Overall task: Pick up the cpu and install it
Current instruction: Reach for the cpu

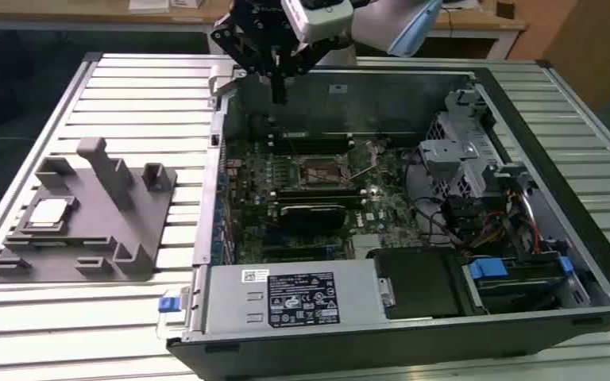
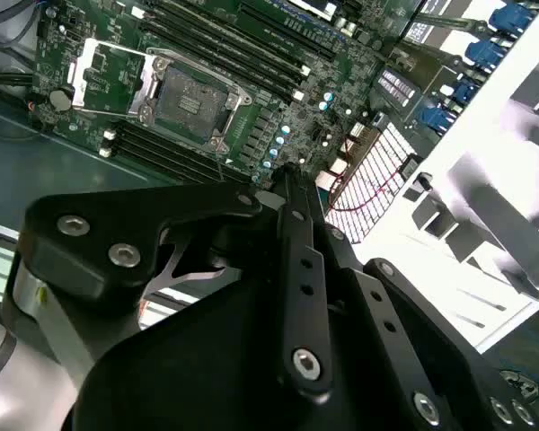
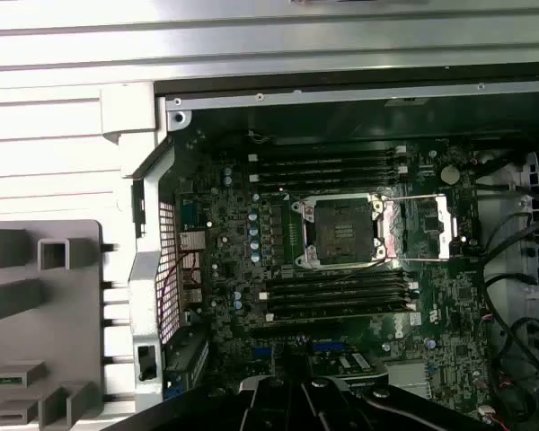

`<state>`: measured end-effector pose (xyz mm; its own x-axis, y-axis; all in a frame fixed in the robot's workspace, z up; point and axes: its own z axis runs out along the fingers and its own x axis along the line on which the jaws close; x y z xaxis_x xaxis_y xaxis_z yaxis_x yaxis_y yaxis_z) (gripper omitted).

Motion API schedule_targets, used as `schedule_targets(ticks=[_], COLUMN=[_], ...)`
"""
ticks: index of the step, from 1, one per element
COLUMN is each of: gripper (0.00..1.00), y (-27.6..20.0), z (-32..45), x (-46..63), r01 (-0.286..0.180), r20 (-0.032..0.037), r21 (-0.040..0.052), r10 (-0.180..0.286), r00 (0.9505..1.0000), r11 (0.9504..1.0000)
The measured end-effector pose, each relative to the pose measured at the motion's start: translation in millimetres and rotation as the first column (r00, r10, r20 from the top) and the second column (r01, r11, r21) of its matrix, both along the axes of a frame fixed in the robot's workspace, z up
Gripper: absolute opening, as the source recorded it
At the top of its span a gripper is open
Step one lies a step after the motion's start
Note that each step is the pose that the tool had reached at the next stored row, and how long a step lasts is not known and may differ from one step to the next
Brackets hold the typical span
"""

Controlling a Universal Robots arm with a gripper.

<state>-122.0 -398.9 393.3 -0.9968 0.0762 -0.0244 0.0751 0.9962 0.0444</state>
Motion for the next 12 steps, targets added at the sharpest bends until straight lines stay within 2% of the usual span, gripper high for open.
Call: schedule_targets(ticks=[12], gripper=[0.11], y=[0.0], z=[0.0], x=[-1.2], r01=[0.0], r20=[0.0], r21=[0.0], r10=[0.0], r00=[1.0], r11=[1.0])
